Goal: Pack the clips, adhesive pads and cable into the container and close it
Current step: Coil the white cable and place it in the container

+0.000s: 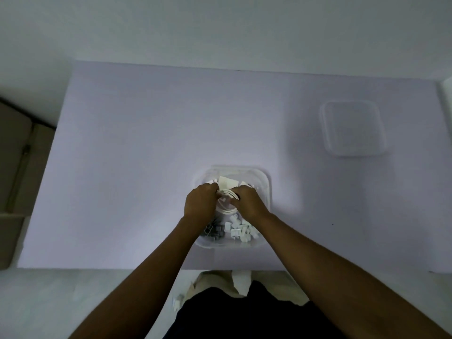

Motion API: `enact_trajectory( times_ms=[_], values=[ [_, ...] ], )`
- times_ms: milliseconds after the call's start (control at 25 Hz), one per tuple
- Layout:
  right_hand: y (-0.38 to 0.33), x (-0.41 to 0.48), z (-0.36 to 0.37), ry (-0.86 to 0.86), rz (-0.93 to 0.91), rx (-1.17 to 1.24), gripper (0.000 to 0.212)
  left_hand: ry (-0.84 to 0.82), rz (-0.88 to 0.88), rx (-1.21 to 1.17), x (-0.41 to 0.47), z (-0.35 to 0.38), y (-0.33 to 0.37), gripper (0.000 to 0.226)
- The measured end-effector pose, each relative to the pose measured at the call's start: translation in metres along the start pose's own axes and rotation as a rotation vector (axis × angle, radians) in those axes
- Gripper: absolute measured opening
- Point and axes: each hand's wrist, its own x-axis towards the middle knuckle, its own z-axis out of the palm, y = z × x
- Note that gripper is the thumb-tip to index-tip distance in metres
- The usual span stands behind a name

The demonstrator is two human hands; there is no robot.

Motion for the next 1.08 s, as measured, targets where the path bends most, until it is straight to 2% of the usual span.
enact_trajectory(
  times_ms=[160, 400, 600, 680, 800, 920, 1080],
  values=[
    [0.011, -0.001, 0.004, -0.006, 0.052, -0.11, 0.009, -0.082, -0.031, 0.028, 0.003, 0.012, 0.001, 0.016],
    [0.013, -0.011, 0.003, 0.069, 0.038, -0.256, 0.034, -0.087, -0.038, 0.084, 0.006, 0.017, 0.0, 0.015],
    [0.016, -0.011, -0.004, -0.002, 0.031, -0.354, 0.013, -0.091, -0.063, 0.04, 0.008, 0.018, 0.004, 0.018],
    [0.015, -0.009, -0.01, -0.013, 0.039, -0.349, 0.011, -0.047, -0.059, 0.018, 0.008, 0.012, 0.011, 0.022],
    [0.007, -0.008, -0.036, 0.109, -0.017, -0.193, 0.021, 0.084, -0.045, -0.121, 0.013, -0.004, 0.031, 0.024],
    [0.003, -0.011, -0.088, 0.298, -0.069, 0.047, 0.017, 0.209, 0.062, -0.353, 0.03, -0.023, 0.065, 0.022],
    [0.047, -0.006, -0.179, 0.546, 0.061, 0.175, 0.014, 0.209, 0.112, -0.57, 0.083, -0.035, 0.139, 0.023]
  ],
)
